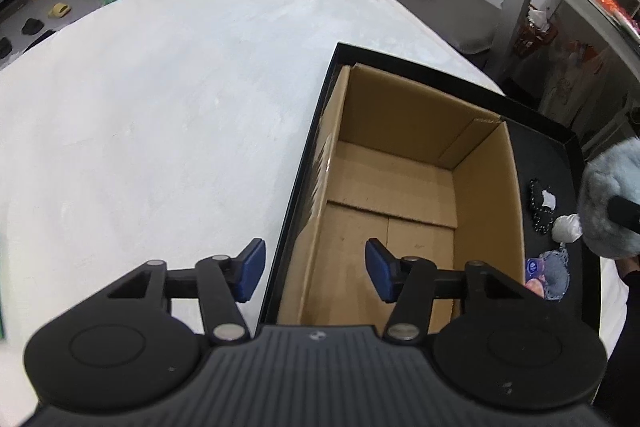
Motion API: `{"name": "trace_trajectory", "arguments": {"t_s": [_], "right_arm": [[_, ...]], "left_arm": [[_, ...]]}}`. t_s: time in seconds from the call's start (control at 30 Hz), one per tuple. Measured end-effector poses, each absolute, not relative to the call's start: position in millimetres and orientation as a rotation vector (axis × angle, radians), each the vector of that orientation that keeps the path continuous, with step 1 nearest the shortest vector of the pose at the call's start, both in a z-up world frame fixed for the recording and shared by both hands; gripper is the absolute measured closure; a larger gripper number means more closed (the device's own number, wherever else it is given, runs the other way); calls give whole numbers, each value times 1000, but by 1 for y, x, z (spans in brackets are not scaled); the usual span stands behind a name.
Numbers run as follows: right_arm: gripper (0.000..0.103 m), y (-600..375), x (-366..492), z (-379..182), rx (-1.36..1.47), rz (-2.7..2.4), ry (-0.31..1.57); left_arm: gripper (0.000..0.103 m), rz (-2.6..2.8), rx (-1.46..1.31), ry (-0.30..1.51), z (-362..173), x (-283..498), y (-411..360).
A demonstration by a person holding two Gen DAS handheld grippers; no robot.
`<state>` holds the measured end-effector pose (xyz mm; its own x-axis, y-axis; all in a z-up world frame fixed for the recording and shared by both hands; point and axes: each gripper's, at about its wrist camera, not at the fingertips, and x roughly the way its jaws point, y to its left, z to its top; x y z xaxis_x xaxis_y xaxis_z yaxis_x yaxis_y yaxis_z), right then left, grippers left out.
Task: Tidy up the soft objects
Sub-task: 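Lift the grey plush with the right gripper and drop it into the cardboard box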
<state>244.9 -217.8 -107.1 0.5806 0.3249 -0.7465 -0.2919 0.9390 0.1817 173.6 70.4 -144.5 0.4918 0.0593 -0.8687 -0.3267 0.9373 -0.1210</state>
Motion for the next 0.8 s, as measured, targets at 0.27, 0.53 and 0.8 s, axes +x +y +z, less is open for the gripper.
{"name": "trace_trajectory", "arguments": {"t_s": [0.27,0.53,0.8], "right_arm": [[48,-178,245,-89,7,440,854],[48,-140,246,-88,-57,476,859],[48,-108,241,-97,-121,521,871]], "left_arm": [[58,236,-320,1049,-153,177,78],[79,206,-351,1080,-170,181,85],[86,188,-364,1076,-176,183,91]]}}
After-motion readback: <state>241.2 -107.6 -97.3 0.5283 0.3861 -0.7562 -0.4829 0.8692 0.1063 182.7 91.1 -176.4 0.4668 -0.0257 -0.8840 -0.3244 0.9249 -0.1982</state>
